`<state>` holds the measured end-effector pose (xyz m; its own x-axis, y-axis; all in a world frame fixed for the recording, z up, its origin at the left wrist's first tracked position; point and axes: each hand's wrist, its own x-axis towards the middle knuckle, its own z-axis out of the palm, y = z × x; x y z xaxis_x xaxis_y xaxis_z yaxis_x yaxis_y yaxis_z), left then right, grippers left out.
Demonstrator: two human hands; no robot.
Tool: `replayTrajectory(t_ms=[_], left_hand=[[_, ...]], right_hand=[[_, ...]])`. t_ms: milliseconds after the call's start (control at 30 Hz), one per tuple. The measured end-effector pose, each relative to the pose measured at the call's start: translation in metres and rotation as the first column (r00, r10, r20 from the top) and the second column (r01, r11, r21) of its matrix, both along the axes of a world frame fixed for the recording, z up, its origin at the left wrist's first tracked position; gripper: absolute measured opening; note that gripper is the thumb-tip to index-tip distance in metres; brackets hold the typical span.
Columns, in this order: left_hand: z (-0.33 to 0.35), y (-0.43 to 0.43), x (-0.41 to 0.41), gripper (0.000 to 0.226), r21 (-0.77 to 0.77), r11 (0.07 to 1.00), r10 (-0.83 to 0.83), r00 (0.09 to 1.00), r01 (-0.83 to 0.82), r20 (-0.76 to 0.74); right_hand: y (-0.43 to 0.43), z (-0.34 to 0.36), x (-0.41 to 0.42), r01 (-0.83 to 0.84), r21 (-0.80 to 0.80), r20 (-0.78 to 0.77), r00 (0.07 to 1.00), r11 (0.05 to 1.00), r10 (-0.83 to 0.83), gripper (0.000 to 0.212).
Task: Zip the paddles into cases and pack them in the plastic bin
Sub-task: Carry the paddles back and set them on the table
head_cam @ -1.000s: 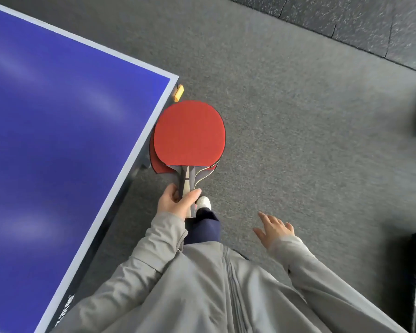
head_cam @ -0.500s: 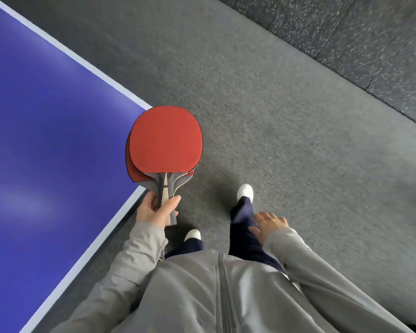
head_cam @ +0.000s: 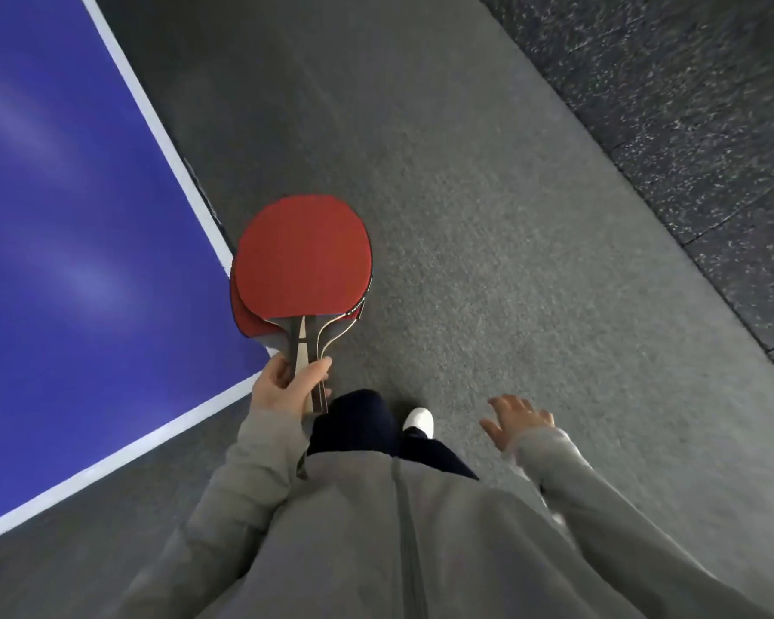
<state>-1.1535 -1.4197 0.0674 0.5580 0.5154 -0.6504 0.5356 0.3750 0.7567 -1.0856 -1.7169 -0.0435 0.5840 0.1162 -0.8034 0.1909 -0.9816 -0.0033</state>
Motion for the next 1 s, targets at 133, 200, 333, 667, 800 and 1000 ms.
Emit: replayTrajectory(t_ms=[133, 200, 333, 667, 800, 1000], left_hand=[[0.0, 0.004, 0.04, 0.01, -0.02, 0.995, 0.103, 0.993, -0.102, 0.05], [-0.005, 0.014, 0.061, 0.017, 0.002, 0.987, 0.161, 0.986, -0.161, 0.032], [-0.02, 0.055, 0.108, 0.012, 0.046, 0.96, 0.276, 0.961, -0.276, 0.017], [0.003, 0.143, 0.267, 0.028, 0.119, 0.931, 0.343, 0.939, -0.344, 0.026], [0.008, 0.161, 0.349, 0.046, 0.11, 0.946, 0.305, 0.952, -0.306, 0.022], [0.003, 0.183, 0.482, 0.025, 0.093, 0.922, 0.376, 0.926, -0.377, 0.028]], right_hand=[[0.014, 0.002, 0.081, -0.129, -0.025, -0.032, 0.991, 0.991, 0.129, 0.053], [0.035, 0.0, 0.123, -0.2, 0.003, -0.038, 0.979, 0.98, 0.2, 0.054], [0.099, -0.006, 0.209, -0.299, 0.049, -0.041, 0.953, 0.953, 0.301, 0.056], [0.231, 0.019, 0.413, -0.291, 0.196, 0.029, 0.956, 0.936, 0.291, 0.053], [0.245, 0.019, 0.489, -0.372, 0.126, 0.031, 0.928, 0.92, 0.372, 0.054], [0.255, 0.012, 0.618, -0.351, 0.066, -0.032, 0.935, 0.934, 0.353, 0.058]])
